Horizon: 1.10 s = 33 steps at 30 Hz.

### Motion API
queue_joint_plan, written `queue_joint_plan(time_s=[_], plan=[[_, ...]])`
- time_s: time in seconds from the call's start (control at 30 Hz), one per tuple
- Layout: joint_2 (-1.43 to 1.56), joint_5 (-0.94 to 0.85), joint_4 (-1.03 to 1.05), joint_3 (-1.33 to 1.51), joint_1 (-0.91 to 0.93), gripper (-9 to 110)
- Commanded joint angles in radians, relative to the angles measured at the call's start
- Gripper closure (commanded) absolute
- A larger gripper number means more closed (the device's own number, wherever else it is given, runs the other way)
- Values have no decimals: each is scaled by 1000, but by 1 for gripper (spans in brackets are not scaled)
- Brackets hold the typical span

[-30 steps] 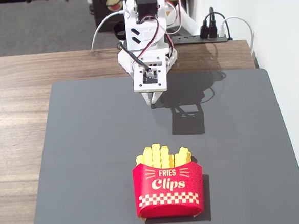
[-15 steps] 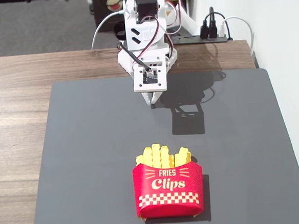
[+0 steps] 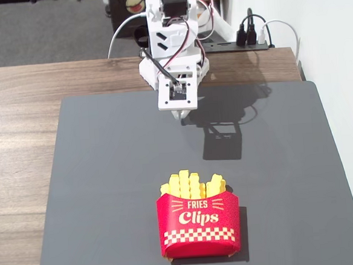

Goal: Grab a fry

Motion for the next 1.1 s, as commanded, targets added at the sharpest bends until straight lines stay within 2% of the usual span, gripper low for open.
queue_joint_plan(time_s=[0.0, 0.43, 1.07], plan=[[-104, 35, 3, -121, -18, 94], [-453, 106, -15, -411, -86, 73], [-1127, 153, -104, -982, -130, 73]])
